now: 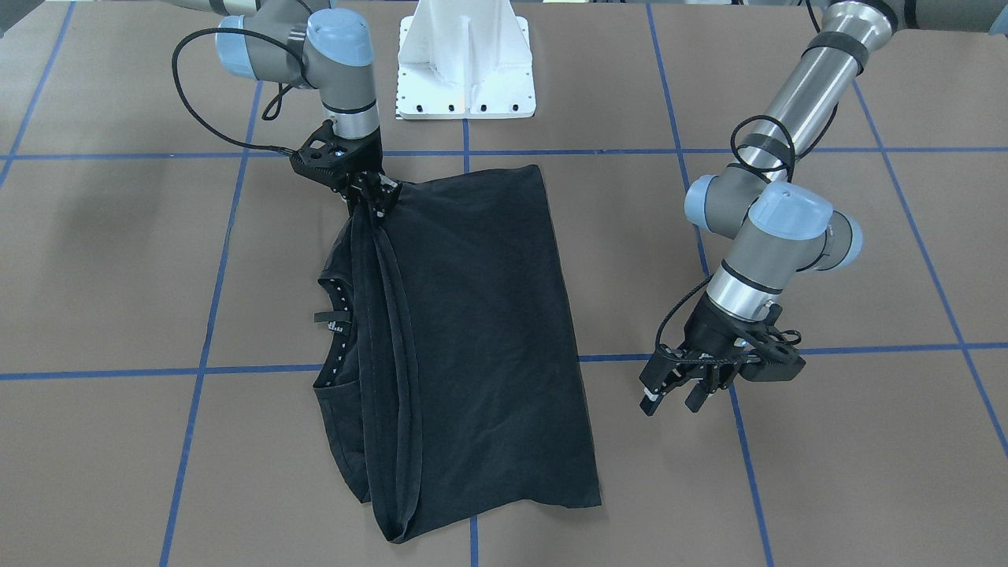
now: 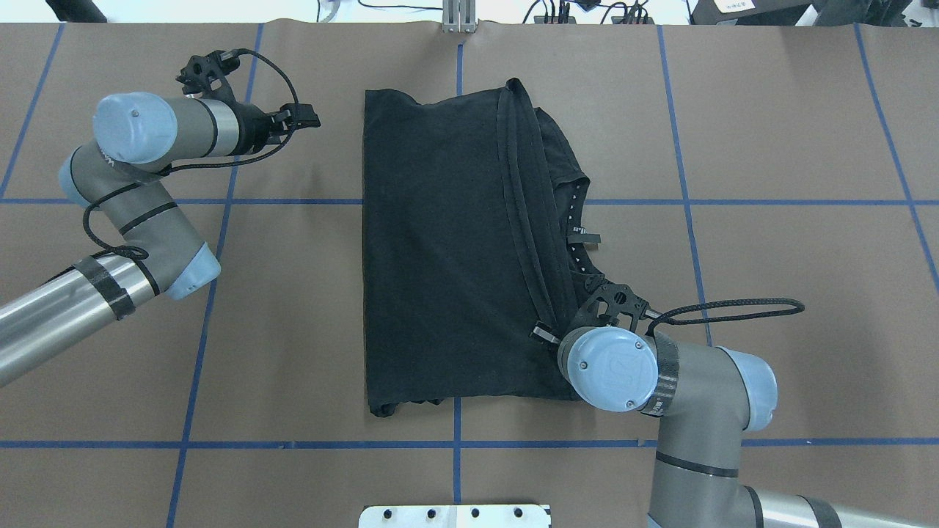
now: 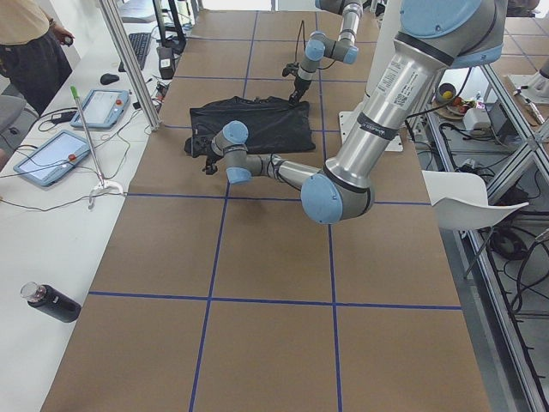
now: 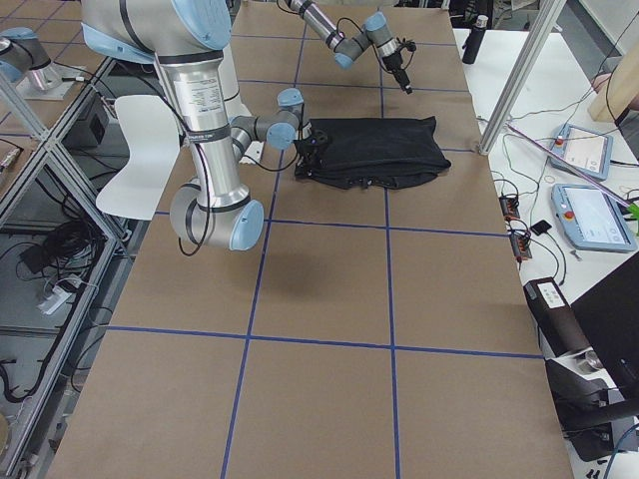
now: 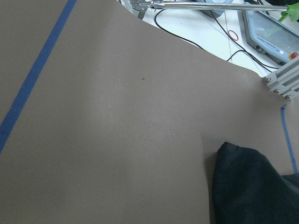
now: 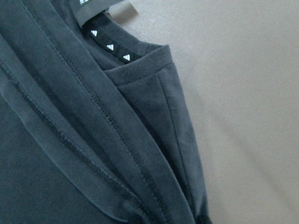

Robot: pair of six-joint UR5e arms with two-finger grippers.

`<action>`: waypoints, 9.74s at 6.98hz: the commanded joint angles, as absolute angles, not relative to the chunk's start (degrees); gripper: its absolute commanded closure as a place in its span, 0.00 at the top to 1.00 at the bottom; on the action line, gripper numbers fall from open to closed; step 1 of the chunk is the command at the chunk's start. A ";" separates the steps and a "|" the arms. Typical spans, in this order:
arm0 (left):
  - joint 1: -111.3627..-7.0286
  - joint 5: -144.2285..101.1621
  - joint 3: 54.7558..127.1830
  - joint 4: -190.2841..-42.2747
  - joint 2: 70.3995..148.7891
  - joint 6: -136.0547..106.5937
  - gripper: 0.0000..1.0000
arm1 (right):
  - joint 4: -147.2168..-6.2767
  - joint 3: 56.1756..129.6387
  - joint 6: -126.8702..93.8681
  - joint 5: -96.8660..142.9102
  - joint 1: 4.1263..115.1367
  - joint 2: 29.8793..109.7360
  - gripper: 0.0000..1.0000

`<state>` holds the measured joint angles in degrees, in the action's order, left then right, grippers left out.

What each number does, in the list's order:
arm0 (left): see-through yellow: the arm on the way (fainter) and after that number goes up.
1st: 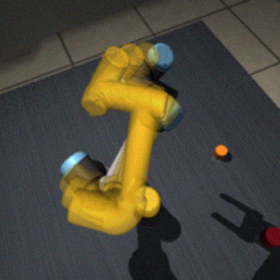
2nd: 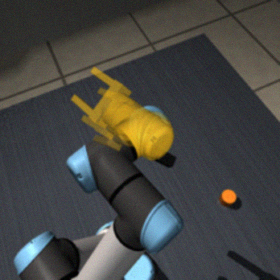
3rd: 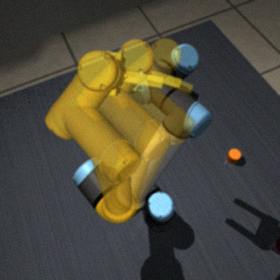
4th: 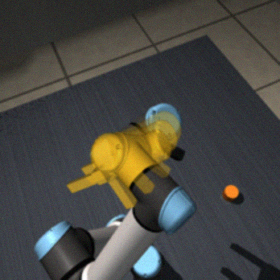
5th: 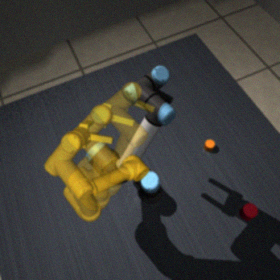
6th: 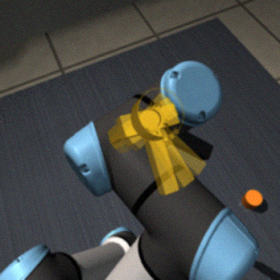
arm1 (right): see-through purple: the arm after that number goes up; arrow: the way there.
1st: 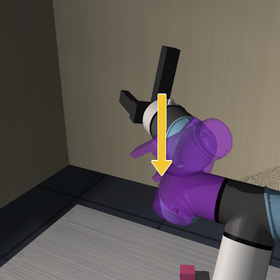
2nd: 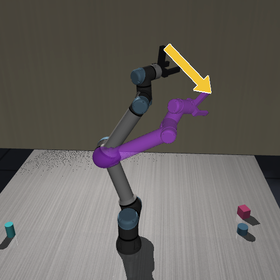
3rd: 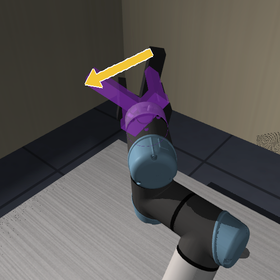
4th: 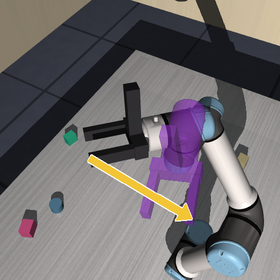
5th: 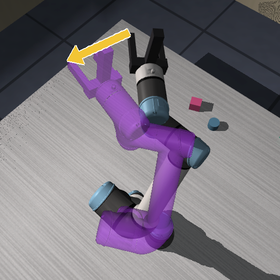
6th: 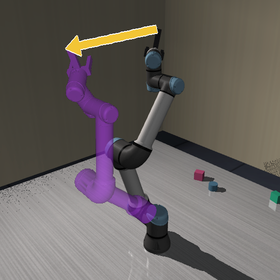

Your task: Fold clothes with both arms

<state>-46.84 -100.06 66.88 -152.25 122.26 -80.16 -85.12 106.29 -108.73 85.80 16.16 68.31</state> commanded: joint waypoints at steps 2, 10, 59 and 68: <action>-46.85 -100.11 66.88 -152.23 122.26 -80.16 0.91 | -85.08 106.87 -108.72 85.87 16.17 68.38 0.00; -27.40 -87.78 100.41 -153.37 101.55 -113.16 0.99 | -85.26 118.73 -108.89 91.99 14.15 75.57 0.00; -55.64 -112.32 77.26 -140.27 123.23 -107.05 1.00 | -70.58 74.67 -114.53 102.75 36.48 41.96 0.00; -55.64 -112.06 77.17 -140.36 122.17 -106.88 1.00 | -59.50 50.74 -114.55 100.92 49.99 31.67 0.00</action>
